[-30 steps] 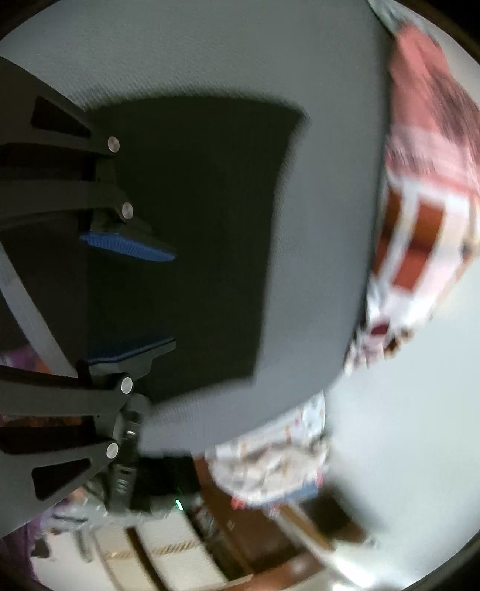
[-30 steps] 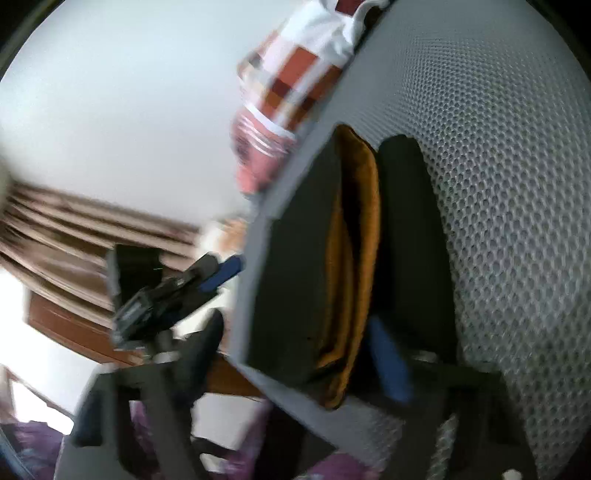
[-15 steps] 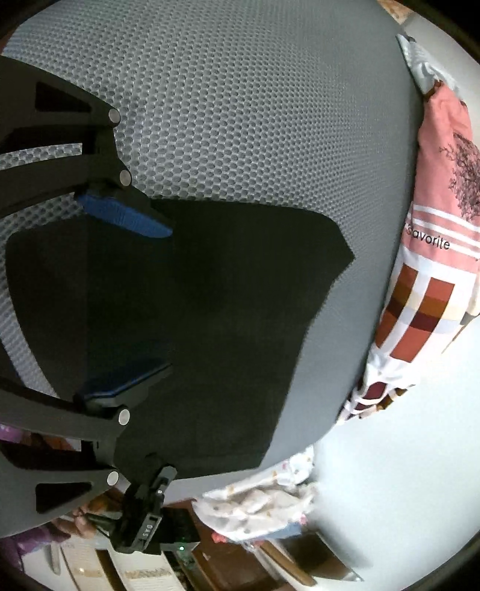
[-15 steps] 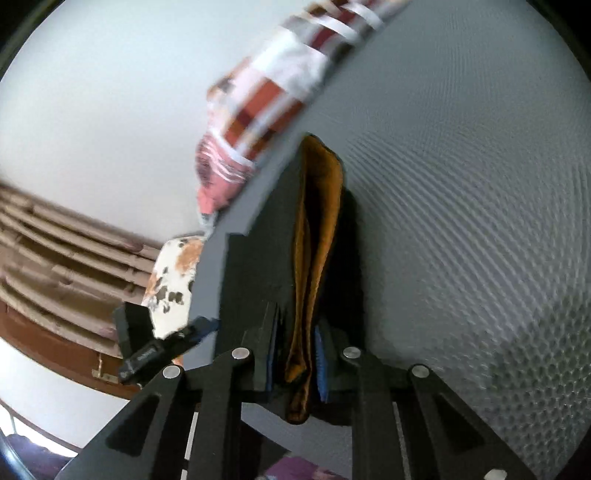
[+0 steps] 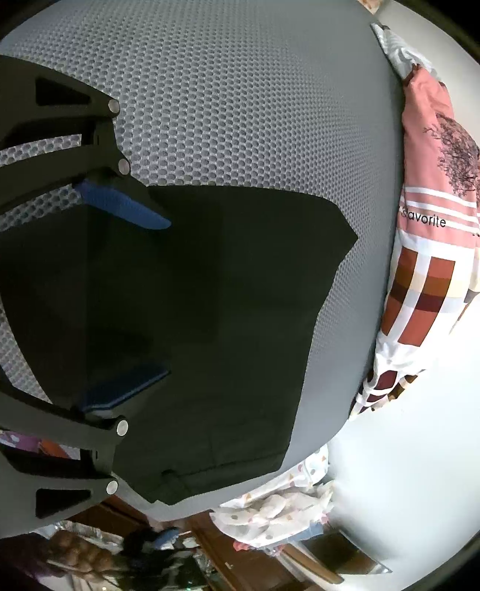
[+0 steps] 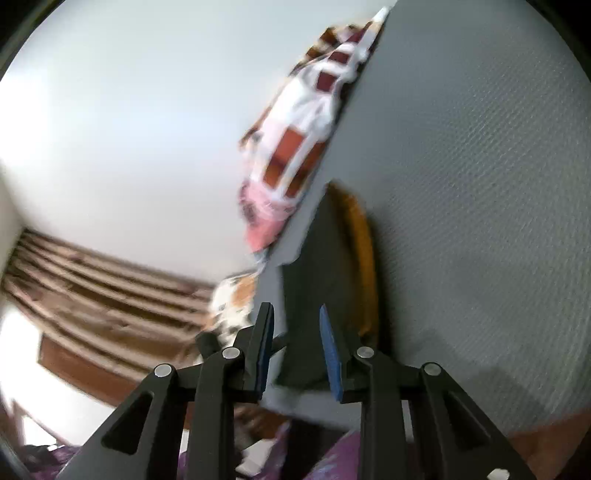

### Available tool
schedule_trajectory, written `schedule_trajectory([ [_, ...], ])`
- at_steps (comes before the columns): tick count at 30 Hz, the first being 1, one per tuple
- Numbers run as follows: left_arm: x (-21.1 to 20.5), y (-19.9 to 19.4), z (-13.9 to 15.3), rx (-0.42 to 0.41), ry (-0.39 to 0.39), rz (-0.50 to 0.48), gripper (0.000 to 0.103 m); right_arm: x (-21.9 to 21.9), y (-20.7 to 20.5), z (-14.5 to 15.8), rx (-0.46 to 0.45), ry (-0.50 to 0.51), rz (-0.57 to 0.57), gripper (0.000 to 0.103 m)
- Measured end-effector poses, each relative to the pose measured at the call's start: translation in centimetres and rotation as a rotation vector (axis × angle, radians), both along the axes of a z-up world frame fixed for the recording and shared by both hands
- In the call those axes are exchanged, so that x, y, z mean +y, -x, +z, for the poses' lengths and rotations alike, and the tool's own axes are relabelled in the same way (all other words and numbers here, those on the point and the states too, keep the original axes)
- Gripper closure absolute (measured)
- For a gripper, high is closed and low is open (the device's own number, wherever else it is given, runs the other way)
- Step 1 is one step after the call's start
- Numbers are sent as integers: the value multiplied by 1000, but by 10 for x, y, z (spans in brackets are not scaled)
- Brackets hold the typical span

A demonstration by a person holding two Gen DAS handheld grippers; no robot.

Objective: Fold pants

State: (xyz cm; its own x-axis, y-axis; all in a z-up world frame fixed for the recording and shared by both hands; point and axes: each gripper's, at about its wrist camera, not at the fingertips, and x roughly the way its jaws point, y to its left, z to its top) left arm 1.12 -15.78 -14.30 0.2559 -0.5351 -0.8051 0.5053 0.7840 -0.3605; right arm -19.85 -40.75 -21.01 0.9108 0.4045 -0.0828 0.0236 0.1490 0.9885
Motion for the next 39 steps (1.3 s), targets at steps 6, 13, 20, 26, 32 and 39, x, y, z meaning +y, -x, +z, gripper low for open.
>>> schedule_trajectory([
  [6,0,1,0,-5,2,-27,23,19,-19,-36,111,-100,62,75],
  [13,-3,1,-1,-11,10,-53,16,10,-17,-43,139,-165,13,66],
  [20,-4,5,-2,-44,3,-77,16,9,-38,-28,166,-76,1,60],
  [26,5,-3,-1,-13,7,-36,16,20,-40,0,136,27,-3,91],
  [32,16,-8,-4,23,2,3,16,42,-21,-7,187,12,25,91],
  [39,16,-8,-9,19,-37,14,14,33,-20,-51,203,-107,-1,94],
])
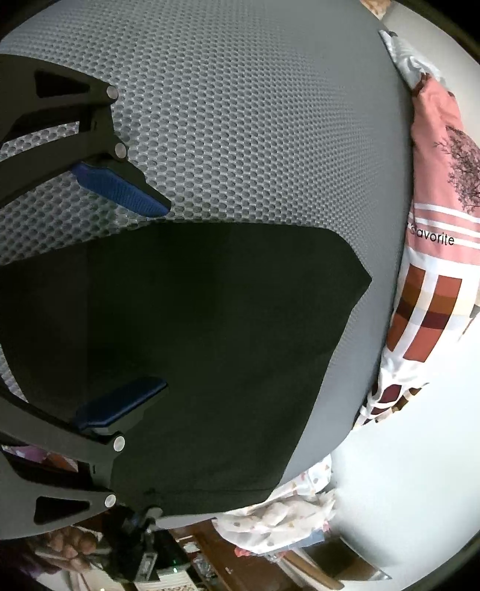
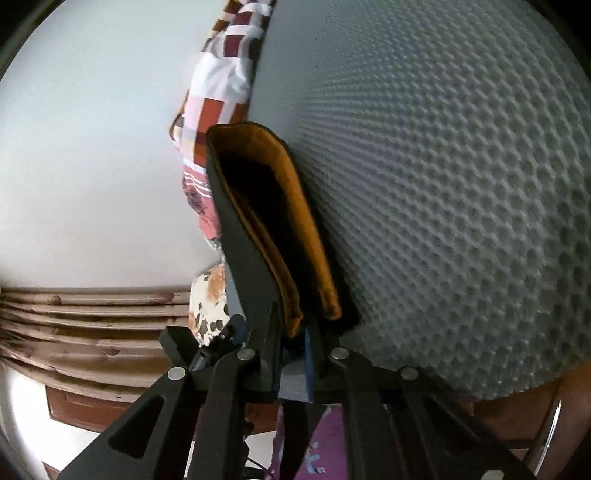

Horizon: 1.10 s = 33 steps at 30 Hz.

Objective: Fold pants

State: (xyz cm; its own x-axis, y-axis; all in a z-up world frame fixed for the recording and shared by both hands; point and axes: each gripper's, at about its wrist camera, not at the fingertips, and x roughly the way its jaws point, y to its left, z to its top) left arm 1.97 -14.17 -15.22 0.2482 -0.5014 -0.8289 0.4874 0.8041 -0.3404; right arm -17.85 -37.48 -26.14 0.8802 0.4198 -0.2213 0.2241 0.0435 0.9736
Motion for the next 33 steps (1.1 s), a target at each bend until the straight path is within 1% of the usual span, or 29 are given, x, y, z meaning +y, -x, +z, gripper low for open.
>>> schedule_trajectory([
  [1,1,0,1,6,4,10,14,0,0,5,-1,10,5,94],
  [3,4,1,2,17,39,39,14,-2,0,14,-11,24,9,93],
  [4,3,2,2,13,41,43,14,-3,-2,18,4,64,16,93],
  [5,1,4,1,6,24,42,14,-2,-4,17,18,79,22,93],
  [6,-3,8,-1,-21,-2,30,14,-3,-6,8,30,56,26,93],
  [7,-7,10,-1,-38,-21,17,14,-3,-5,-4,20,1,19,94],
  [8,-10,12,-2,-52,-41,4,14,-4,-4,-10,8,-35,13,96],
  [10,-16,17,-4,-93,-84,-26,14,-3,-3,-18,-14,-93,5,96],
  [11,-18,19,-5,-105,-98,-36,14,-3,-3,-19,-19,-105,4,95],
  [12,-18,20,-5,-110,-102,-39,14,-4,-3,-18,-23,-107,5,91],
  [13,-17,19,-5,-106,-97,-36,14,-6,0,-16,-22,-99,9,89],
  [14,-16,18,-5,-101,-91,-34,14,-12,5,-12,-19,-76,10,86],
  [16,-15,17,-5,-97,-82,-31,14,-22,17,2,-5,5,-6,76],
  [18,-15,18,-4,-103,-87,-32,14,-33,27,19,26,113,-33,50],
  [20,-15,20,-4,-107,-88,-30,14,-43,28,29,33,179,-36,42],
  [23,-15,20,-3,-107,-87,-31,14,-48,12,32,48,210,1,39],
  [29,-15,22,-2,-114,-85,-43,14,-44,-44,33,118,359,95,39],
  [33,-13,21,-2,-126,-66,-57,14,-45,-66,29,94,409,118,40],
])
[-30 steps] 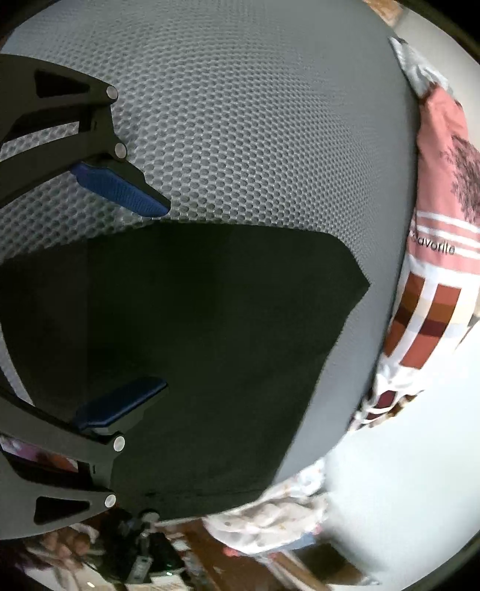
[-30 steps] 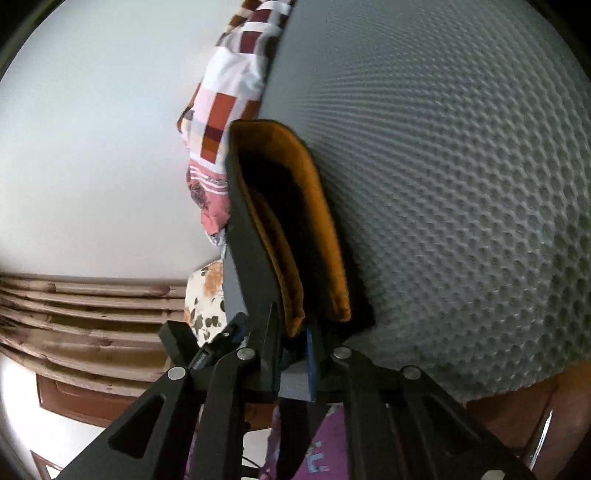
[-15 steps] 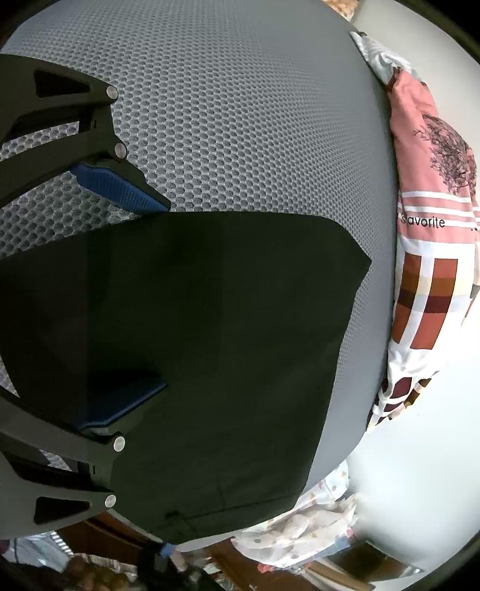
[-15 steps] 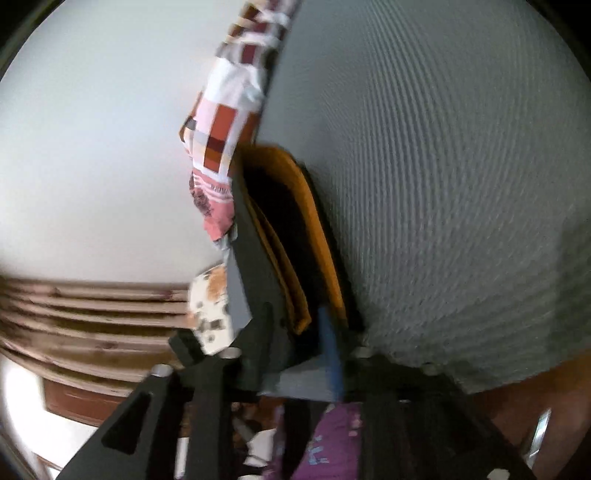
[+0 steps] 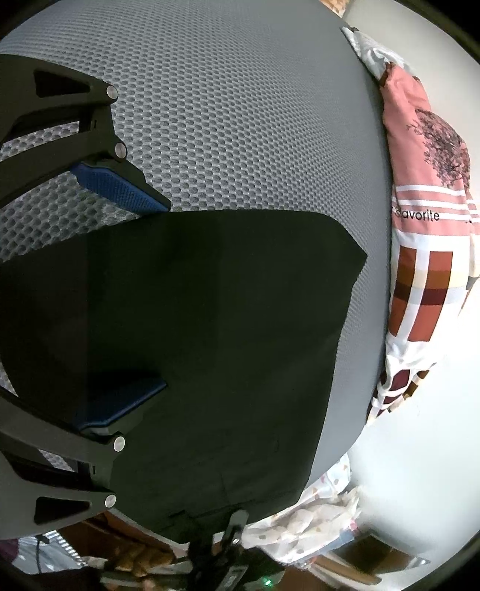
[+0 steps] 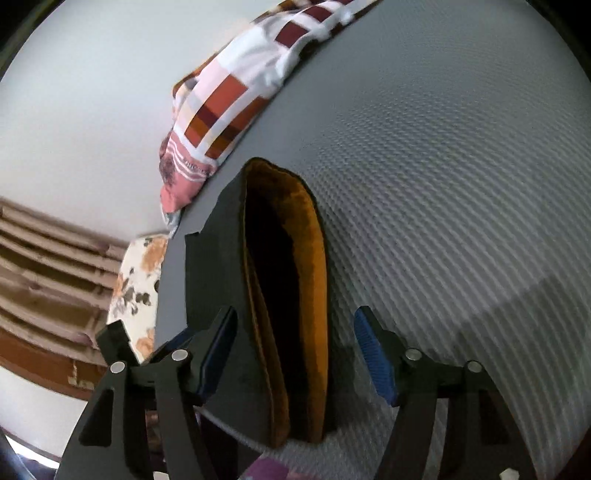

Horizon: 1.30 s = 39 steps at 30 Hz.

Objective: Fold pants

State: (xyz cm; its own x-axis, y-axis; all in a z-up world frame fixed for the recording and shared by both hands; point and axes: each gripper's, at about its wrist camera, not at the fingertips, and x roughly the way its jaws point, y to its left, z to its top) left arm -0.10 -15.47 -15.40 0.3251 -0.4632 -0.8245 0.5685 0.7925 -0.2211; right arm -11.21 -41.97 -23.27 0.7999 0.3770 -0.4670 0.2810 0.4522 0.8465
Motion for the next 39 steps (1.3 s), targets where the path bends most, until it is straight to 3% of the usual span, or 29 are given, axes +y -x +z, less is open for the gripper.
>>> schedule_trajectory([
  [5,11,-7,0,33,77,-21,14,2,-17,-1,-36,-49,95,38],
  [7,17,-11,-1,58,124,-30,14,7,-24,4,-43,-8,149,37],
  [11,32,-23,-4,139,242,-31,14,-3,-29,-1,-74,-105,199,39],
  [12,36,-29,-6,173,284,-33,14,-4,-29,-3,-69,-102,216,44],
  [15,40,-41,-6,228,327,-61,14,-7,-36,-4,-11,-114,250,44],
  [19,31,-54,-5,245,309,-146,14,-13,-43,-5,13,-166,269,38],
  [25,24,-66,-5,263,314,-205,14,-4,-43,0,-12,-108,270,37],
  [31,8,-61,-1,195,208,-260,14,-3,-43,-1,-7,-120,275,36],
  [34,4,-51,-2,134,151,-274,14,-2,-45,1,-5,-125,286,26],
  [39,-12,-31,-4,7,4,-306,14,12,-56,11,-26,-64,337,0],
])
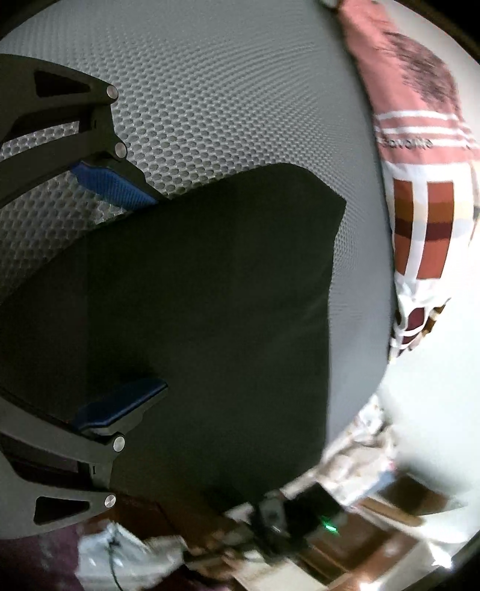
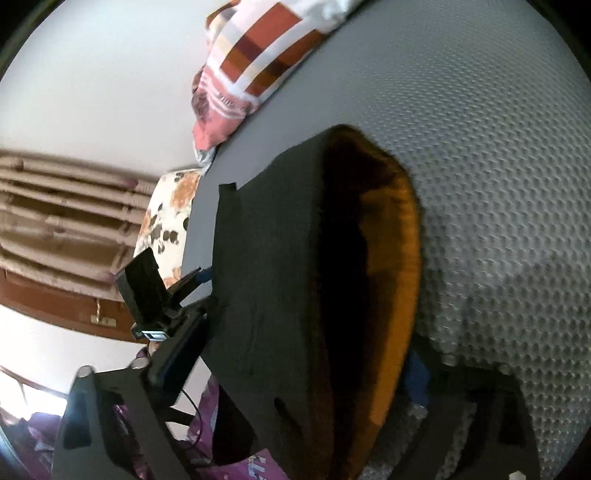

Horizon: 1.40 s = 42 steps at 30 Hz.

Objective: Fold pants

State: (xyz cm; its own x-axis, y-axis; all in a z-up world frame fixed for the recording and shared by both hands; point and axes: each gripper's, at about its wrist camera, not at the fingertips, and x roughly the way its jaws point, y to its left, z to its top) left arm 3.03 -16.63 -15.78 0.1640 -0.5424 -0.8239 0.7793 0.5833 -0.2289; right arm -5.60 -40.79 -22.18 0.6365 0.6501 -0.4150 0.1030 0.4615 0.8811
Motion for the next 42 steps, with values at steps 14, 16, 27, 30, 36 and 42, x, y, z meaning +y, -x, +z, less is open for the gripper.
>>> schedule_trajectory([
  [14,-9,1,0,-53,-61,8,14,3,2,0,-26,32,-5,0],
  [16,-10,0,1,-55,-67,12,13,3,2,0,-25,34,-5,0],
  [27,-11,0,1,-61,-82,17,12,8,0,5,-34,95,6,3],
  [30,-11,-1,0,-60,-86,19,11,7,2,5,-32,119,8,10],
  [36,-11,-2,0,-61,-86,22,11,-6,11,-5,5,125,-30,52],
  [42,-11,-4,-1,-59,-86,23,11,-11,18,-13,-13,81,-57,59],
])
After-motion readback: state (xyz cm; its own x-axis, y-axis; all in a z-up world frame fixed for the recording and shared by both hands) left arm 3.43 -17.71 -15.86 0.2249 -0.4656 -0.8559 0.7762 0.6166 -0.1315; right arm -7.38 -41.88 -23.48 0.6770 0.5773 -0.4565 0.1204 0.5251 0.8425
